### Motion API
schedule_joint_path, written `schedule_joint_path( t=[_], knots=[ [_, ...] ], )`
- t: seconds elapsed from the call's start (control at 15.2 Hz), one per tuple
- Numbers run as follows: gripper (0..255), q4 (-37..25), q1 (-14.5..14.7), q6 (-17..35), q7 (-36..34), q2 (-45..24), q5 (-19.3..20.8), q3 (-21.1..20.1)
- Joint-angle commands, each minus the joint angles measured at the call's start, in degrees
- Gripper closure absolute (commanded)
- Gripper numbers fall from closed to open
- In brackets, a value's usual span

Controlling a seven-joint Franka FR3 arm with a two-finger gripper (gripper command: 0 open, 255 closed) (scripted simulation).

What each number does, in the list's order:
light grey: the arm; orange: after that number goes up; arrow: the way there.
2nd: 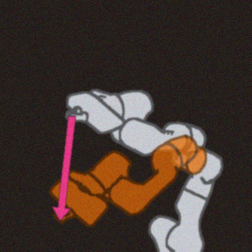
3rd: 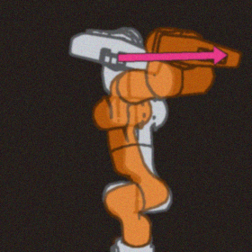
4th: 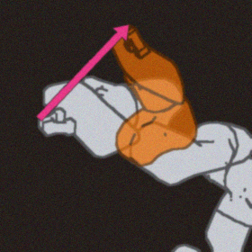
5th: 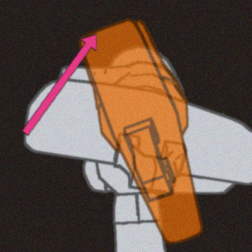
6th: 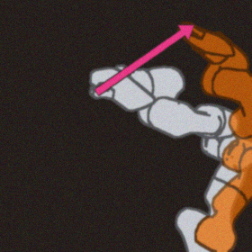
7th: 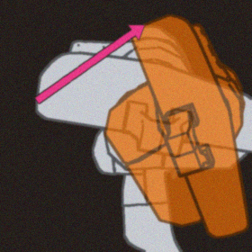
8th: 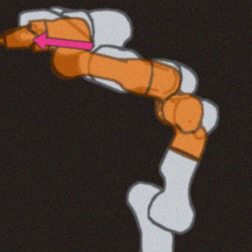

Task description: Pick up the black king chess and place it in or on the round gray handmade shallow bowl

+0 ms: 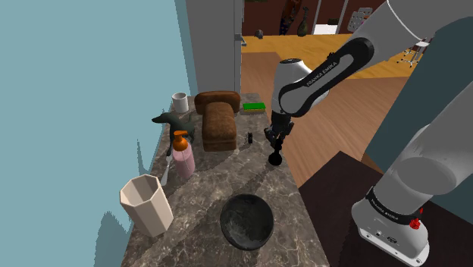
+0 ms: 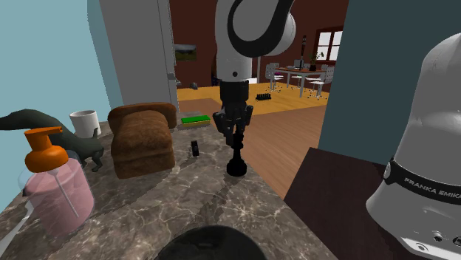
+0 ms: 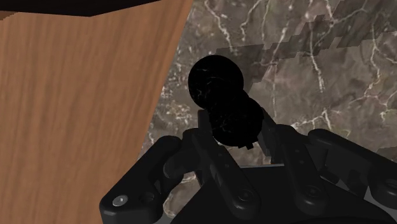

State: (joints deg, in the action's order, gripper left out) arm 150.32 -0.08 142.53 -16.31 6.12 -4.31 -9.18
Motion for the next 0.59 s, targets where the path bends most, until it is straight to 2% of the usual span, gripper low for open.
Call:
schedule_joint_path(
  t=[0.0, 0.26, 0.53],
  knots=[
    [255, 0.01, 0.0, -0.01, 0.0, -0.01, 0.0, 0.0],
    [255, 0.02, 0.0, 0.0, 0.0, -0.01, 0.0, 0.0],
    [255, -0.77, 0.06, -3.68, 0.21, 2.89, -0.34, 0.12]
  ],
)
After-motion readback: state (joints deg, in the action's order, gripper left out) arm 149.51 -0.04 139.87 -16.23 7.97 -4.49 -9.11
